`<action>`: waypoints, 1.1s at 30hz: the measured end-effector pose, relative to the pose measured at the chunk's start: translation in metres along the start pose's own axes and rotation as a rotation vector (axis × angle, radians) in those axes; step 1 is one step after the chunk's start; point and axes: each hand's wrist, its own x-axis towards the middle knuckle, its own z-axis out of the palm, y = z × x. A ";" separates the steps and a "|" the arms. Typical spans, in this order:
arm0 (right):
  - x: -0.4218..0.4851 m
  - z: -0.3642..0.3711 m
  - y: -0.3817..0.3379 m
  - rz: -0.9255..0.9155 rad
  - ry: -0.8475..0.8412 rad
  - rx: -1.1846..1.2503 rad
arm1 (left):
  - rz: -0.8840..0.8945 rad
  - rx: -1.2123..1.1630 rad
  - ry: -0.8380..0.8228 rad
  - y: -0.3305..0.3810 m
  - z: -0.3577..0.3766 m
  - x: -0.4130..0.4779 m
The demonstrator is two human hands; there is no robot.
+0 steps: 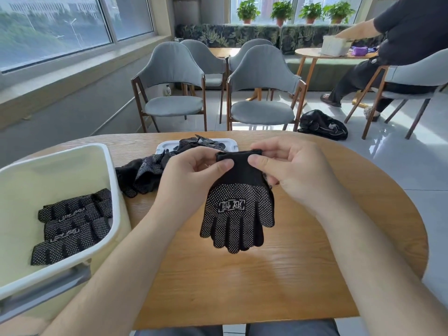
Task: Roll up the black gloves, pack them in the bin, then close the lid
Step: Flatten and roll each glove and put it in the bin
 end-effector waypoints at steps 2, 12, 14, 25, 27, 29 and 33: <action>0.008 0.006 0.002 0.025 0.010 -0.074 | -0.009 0.090 0.040 -0.002 0.004 0.009; 0.008 0.022 0.025 -0.191 0.088 -0.192 | 0.213 0.268 0.177 -0.022 0.006 0.008; -0.009 0.029 0.056 -0.195 0.000 -0.299 | 0.221 0.417 0.089 -0.060 0.003 -0.010; -0.087 0.035 0.123 -0.388 -0.292 -0.561 | 0.625 0.721 -0.375 -0.131 -0.015 -0.078; -0.094 0.032 0.122 -0.400 -0.328 -0.562 | 0.636 0.697 -0.424 -0.128 -0.016 -0.083; -0.097 0.029 0.121 -0.390 -0.373 -0.548 | 0.626 0.668 -0.458 -0.125 -0.016 -0.086; -0.086 0.029 0.111 -0.344 -0.336 -0.494 | 0.495 0.561 -0.319 -0.126 -0.019 -0.075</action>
